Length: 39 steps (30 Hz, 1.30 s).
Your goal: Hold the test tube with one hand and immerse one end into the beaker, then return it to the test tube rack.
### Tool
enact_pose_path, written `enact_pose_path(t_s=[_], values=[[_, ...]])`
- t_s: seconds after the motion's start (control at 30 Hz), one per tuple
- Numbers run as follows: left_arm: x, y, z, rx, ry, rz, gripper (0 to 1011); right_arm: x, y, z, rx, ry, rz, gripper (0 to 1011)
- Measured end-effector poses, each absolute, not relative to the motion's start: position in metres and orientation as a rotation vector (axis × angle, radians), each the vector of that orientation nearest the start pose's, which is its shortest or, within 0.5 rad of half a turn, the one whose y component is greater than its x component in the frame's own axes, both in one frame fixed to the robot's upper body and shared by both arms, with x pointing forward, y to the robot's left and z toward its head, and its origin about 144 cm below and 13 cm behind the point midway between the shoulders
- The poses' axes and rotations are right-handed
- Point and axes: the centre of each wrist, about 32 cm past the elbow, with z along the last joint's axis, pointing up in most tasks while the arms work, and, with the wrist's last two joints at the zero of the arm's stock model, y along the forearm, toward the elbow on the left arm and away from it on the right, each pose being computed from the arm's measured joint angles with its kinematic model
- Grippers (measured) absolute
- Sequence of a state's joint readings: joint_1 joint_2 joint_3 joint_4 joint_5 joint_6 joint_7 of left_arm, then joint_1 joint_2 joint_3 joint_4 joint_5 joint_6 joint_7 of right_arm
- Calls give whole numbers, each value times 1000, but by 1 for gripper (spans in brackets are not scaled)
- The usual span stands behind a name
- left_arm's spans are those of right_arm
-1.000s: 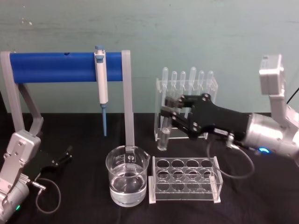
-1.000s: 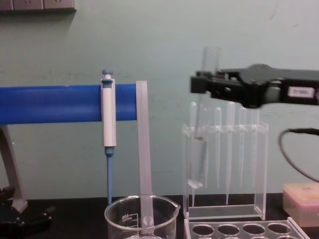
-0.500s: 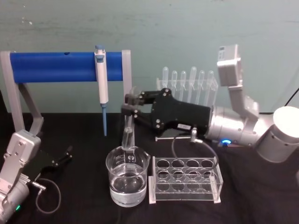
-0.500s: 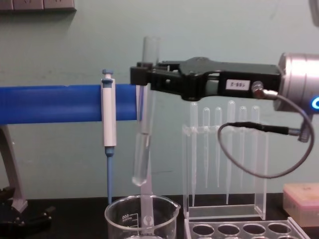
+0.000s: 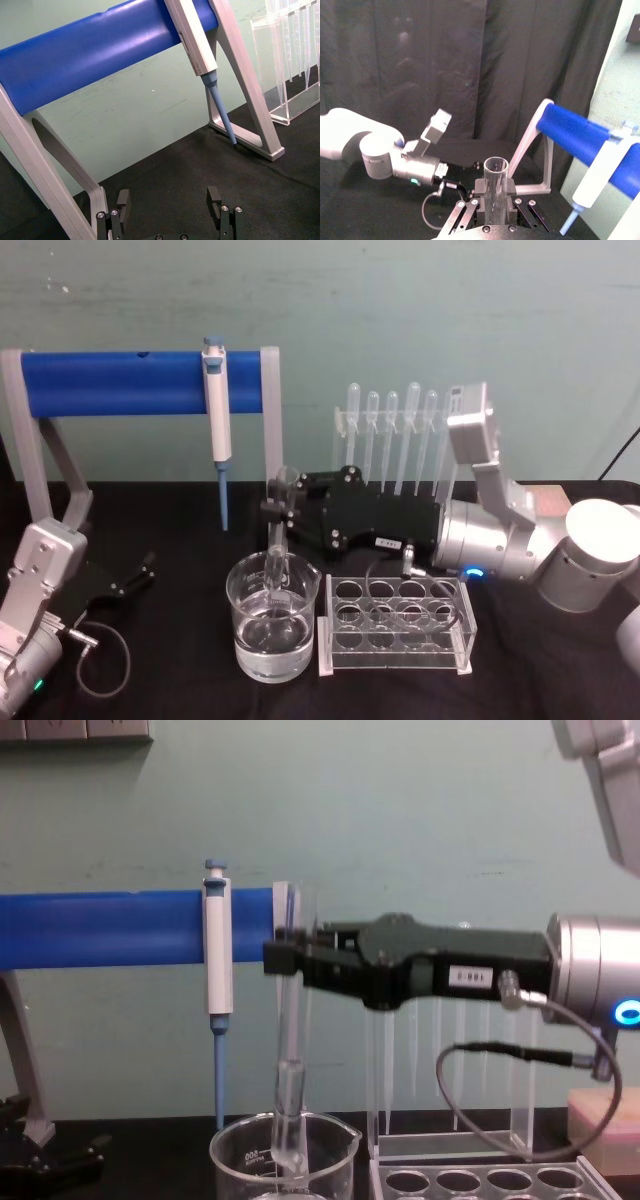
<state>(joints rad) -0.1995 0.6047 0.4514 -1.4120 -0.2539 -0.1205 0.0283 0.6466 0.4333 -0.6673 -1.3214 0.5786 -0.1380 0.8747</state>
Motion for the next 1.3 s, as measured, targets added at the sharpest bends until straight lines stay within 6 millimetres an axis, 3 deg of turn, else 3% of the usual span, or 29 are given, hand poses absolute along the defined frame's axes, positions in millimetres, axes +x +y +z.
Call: enact_pose_path(t_s=[0.43,1.3], values=[[489,310,1140,304,-285,1248,1000,594,-204,1220,-3,-233,-211,227],[489,310,1140,304,-285,1248,1000,589,-203,1195,-22,-224,-222,227]])
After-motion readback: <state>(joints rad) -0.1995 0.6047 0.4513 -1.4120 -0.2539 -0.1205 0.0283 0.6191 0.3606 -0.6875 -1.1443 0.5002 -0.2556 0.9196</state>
